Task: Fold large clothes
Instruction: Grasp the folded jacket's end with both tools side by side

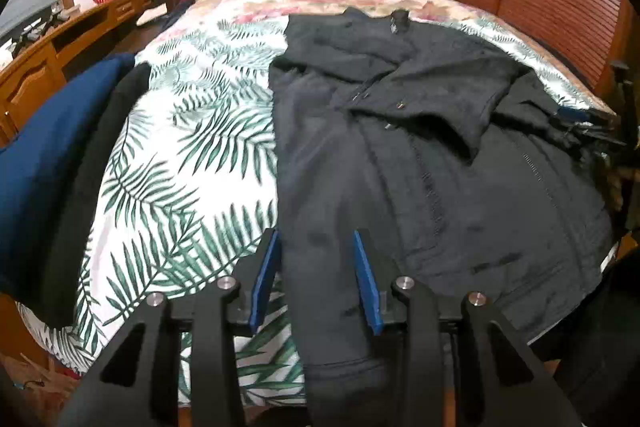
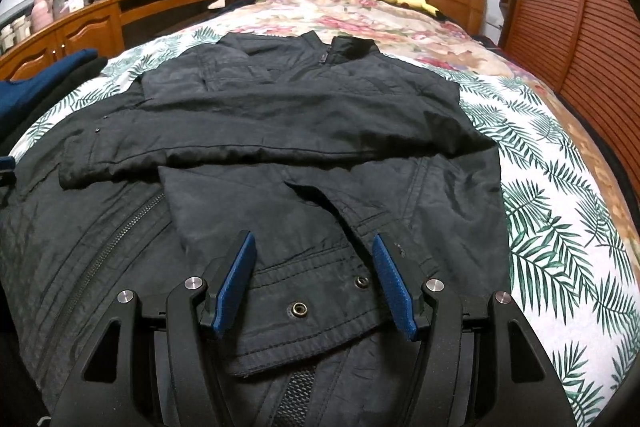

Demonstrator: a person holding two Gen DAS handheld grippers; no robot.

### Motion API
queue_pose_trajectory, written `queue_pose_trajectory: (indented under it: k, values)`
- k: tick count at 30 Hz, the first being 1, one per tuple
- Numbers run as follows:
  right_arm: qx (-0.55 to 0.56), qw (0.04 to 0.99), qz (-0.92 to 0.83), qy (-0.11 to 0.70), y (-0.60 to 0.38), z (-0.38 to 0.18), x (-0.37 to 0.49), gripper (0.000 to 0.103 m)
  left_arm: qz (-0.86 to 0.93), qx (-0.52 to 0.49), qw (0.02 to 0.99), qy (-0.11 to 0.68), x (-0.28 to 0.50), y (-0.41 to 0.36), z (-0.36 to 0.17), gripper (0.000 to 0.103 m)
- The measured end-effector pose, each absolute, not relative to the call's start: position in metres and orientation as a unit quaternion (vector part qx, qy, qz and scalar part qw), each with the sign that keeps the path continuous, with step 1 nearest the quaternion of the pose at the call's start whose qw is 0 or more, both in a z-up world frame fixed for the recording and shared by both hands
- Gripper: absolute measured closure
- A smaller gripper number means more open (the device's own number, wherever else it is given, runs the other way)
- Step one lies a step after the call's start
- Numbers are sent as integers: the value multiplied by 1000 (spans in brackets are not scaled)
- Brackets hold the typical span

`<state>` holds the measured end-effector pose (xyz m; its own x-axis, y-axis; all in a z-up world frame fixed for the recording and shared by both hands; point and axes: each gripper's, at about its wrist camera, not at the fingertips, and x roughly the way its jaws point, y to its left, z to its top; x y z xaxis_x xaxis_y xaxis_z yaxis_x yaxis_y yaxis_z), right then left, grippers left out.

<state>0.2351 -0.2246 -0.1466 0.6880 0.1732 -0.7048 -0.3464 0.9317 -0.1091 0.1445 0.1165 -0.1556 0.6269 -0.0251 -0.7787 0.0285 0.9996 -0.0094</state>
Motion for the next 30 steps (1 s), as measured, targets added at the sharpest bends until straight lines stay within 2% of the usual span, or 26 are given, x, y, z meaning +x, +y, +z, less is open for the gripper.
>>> queue_pose_trajectory:
  k: [5, 10, 20, 30]
  values:
    - [-119, 913, 146, 361, -226, -136, 226, 41, -9, -2, 895, 447, 148, 124, -167, 61]
    - [-134, 914, 147, 352, -230, -124, 205, 41, -2, -10, 890, 456, 155, 132, -172, 44]
    - [-129, 904, 108, 392, -287, -132, 154, 35, -5, -18, 895, 446, 157, 138, -176, 42]
    - [-83, 892, 79, 437, -330, -153, 129, 35, -1, -23, 899, 437, 153, 138, -177, 42]
